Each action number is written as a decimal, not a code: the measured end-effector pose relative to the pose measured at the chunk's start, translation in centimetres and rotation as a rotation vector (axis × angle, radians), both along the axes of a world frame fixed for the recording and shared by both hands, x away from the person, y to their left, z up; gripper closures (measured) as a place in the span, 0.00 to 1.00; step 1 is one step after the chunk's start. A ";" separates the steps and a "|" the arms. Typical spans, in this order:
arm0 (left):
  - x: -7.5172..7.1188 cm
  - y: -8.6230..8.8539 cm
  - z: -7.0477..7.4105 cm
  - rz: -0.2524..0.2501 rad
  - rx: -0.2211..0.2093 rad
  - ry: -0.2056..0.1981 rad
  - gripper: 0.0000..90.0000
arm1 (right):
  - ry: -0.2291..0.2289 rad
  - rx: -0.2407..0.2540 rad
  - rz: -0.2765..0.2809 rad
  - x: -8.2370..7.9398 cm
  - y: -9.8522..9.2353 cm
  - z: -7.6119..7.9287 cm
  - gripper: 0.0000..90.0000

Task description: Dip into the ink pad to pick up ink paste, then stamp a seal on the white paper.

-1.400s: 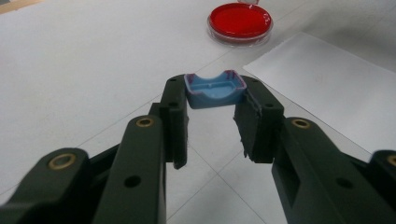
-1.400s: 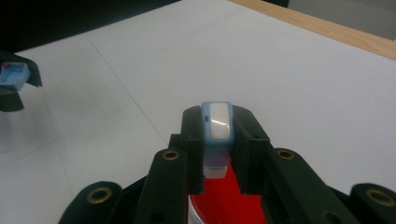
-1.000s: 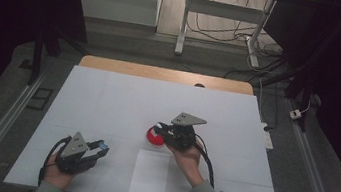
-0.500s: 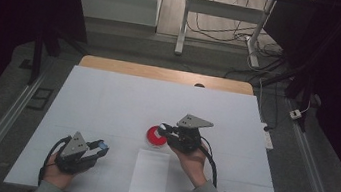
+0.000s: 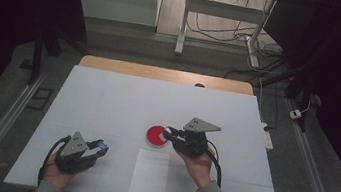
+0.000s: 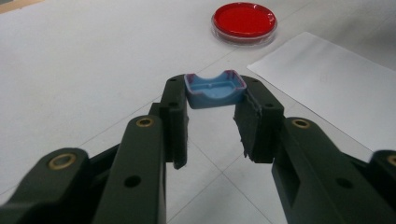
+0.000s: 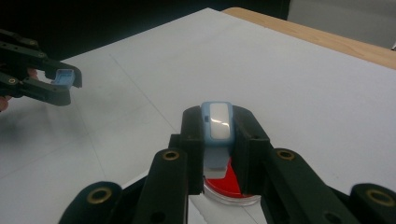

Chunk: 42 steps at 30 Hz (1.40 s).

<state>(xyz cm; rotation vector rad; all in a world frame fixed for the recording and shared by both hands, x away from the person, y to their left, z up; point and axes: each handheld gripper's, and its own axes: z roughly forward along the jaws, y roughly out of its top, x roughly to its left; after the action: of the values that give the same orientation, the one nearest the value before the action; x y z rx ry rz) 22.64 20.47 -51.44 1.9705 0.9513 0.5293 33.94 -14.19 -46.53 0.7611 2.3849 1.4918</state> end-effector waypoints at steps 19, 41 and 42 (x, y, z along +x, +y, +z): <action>0.0 0.1 0.0 0.001 0.003 0.001 0.72 | 0.003 -0.013 0.025 -1.3 -1.0 0.3 0.83; 0.0 0.0 0.0 0.003 0.003 -0.008 0.72 | 0.009 -0.006 0.073 -2.9 -1.6 0.9 0.83; 0.0 0.1 0.0 0.003 0.004 -0.008 0.72 | 0.011 -0.009 0.076 -3.0 -1.6 0.9 0.83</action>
<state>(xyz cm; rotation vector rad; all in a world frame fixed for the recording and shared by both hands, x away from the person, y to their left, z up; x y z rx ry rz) 22.67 20.52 -51.45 1.9694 0.9490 0.5400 30.95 -15.76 -45.64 0.6861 2.4524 1.5079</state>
